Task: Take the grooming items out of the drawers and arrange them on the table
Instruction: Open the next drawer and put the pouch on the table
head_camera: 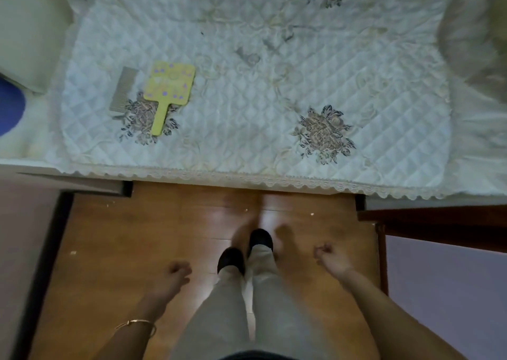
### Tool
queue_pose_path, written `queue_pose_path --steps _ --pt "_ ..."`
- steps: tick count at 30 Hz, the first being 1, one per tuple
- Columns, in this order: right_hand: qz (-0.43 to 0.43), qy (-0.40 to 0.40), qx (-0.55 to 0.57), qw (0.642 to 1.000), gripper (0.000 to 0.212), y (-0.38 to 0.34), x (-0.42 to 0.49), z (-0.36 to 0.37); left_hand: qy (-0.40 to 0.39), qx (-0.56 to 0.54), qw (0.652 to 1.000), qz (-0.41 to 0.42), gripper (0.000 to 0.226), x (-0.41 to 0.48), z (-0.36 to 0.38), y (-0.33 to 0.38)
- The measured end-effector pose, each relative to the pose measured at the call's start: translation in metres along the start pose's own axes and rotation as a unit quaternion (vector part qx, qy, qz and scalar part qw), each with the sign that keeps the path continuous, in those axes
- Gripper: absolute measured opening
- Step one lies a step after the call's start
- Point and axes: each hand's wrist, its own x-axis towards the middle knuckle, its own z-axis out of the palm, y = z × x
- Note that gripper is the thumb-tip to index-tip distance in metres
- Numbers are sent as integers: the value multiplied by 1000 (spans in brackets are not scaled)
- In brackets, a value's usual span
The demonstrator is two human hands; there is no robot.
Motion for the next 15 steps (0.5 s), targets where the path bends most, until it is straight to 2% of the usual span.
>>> queue_pose_path --steps 6,8,10,13,15 --pt "-21 -28 35 999 19 -53 20 29 -2 -73 997 16 19 33 12 47" --pt "-23 -25 76 997 22 -67 32 41 -19 -107 994 26 20 53 10 65" --pt "-10 -32 144 989 15 -80 45 55 -27 -157 987 33 24 75 7 81" --pt "39 -49 332 941 13 -93 68 71 -26 -261 964 45 31 110 2 99" --pt "47 -51 429 901 20 -97 82 77 -32 -325 944 47 21 128 -3 109"
